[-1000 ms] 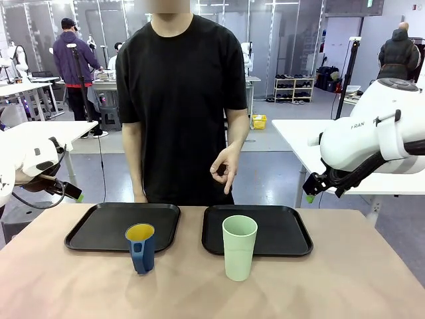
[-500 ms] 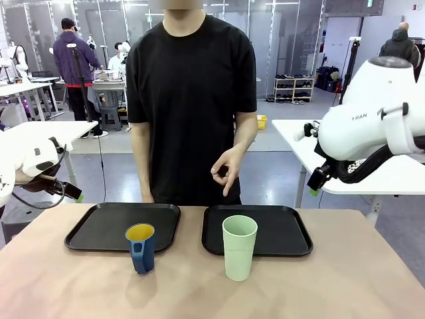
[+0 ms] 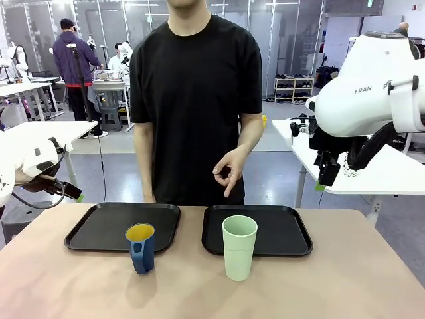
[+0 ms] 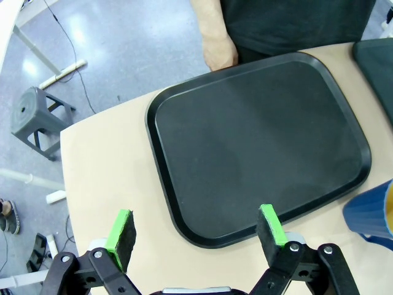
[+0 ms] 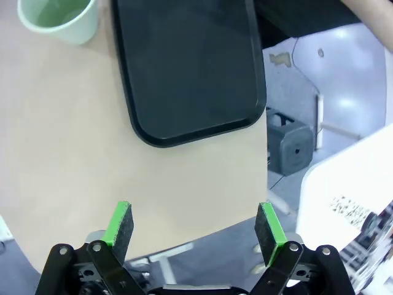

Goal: Sort and store the cups by type.
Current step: Pick up the Reusable plastic cup.

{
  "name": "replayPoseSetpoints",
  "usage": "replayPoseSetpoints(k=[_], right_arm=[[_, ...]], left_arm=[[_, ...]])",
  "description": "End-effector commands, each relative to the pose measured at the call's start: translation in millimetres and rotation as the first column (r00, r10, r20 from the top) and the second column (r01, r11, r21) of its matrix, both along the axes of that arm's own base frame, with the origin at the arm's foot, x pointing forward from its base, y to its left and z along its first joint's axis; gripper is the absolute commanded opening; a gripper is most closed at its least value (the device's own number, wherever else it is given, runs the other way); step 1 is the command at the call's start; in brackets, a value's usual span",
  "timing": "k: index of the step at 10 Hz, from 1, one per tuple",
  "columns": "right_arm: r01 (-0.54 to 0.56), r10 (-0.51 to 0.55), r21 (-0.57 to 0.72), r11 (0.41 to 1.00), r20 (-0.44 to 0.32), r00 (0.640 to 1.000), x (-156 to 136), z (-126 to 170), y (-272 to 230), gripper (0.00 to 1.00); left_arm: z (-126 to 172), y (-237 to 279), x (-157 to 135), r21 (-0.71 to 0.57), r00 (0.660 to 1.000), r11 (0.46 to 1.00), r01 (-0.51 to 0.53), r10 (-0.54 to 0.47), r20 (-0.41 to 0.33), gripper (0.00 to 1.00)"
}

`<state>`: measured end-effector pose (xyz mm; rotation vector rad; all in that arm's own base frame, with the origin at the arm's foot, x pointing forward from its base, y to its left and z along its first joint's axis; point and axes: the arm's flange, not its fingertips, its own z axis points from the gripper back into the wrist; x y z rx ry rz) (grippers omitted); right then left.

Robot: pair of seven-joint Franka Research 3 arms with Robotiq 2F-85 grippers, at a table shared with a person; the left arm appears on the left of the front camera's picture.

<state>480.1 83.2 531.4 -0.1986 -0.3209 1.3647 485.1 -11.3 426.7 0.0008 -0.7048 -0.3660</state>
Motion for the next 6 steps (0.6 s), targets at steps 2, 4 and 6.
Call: replayPoseSetpoints(k=[2,4,6], right_arm=[[-0.135,0.135,-0.021,0.991,-0.022,0.991,0.8,-4.8,-17.1,1.00],[-0.104,0.104,-0.036,0.994,-0.002,0.995,-0.2,-1.5,-8.0,1.00],[-0.104,0.104,-0.036,0.994,-0.002,0.995,-0.2,-1.5,-8.0,1.00]], left_arm=[[1.8,0.7,0.0,0.018,1.000,1.000,0.007,-0.007,-0.003,1.00],[1.8,0.7,0.0,0.018,1.000,1.000,0.007,-0.007,-0.003,1.00],[1.8,0.7,0.0,0.018,1.000,1.000,0.007,-0.007,-0.003,1.00]])
